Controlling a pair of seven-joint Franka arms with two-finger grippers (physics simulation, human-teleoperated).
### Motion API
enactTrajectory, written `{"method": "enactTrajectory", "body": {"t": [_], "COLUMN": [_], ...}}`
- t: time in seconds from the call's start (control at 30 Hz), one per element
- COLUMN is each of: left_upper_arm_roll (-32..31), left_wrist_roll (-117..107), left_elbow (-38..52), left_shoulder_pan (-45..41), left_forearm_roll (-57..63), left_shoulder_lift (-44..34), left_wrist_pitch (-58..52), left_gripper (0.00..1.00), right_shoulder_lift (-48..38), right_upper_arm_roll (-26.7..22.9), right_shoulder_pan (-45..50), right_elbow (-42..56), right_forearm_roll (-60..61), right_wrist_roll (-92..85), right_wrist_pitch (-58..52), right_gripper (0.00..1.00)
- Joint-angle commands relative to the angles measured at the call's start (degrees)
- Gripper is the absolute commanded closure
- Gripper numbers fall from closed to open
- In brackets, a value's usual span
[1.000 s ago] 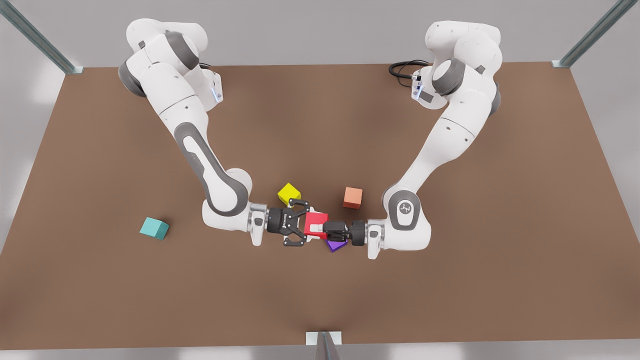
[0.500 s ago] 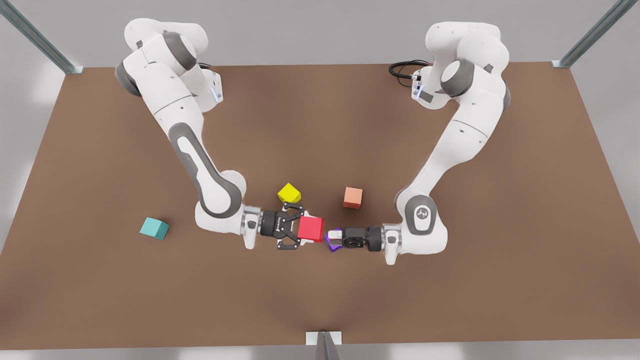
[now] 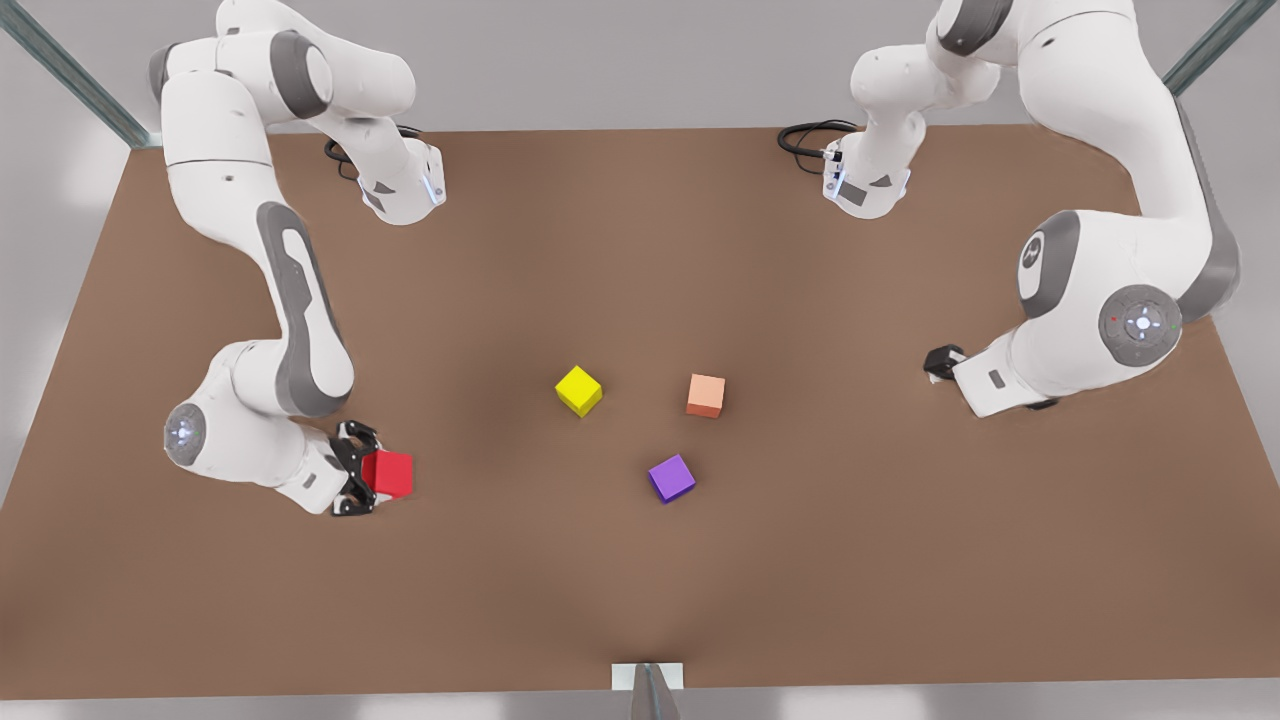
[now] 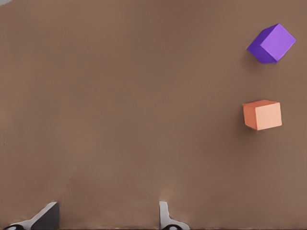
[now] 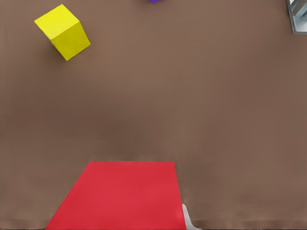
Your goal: Pick up red wooden cube and pass to hand red wooden cube and place in blue wooden cube
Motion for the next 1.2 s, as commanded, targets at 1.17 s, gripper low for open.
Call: {"method": "enactTrajectory", "body": {"t": [1.17], "left_upper_arm_roll": [4.31], "left_wrist_roll": [-12.81], "left_elbow": [0.28], "left_shoulder_pan": [-2.33], "left_forearm_roll": [-4.89], "left_shoulder_lift": [1.43], "left_wrist_pitch": [-0.2], "left_gripper": [0.0], "right_shoulder_lift": [-0.55], "right_upper_arm_roll": [-7.07], "right_shoulder_pan": [-1.25], "right_elbow": [-16.41], "right_forearm_roll": [-27.56], "right_wrist_roll": [58.39], "right_wrist_pitch": [10.53], "right_gripper": [0.08]}}
